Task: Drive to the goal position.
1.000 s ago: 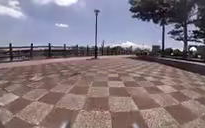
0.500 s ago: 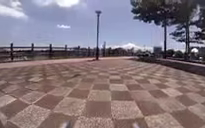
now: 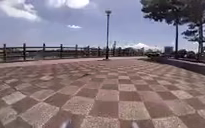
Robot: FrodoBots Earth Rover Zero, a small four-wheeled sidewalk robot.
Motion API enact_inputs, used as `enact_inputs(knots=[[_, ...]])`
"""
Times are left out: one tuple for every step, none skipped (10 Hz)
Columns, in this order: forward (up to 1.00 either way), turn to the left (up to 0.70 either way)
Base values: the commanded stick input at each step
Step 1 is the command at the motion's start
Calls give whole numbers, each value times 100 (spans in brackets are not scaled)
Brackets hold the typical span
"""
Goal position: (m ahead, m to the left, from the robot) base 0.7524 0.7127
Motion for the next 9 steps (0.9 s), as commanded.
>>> enact_inputs(knots=[[0, 45], [0, 45], [0, 45], [0, 45], [0, 45], [0, 45], [0, 45], [0, 45], [0, 45]])
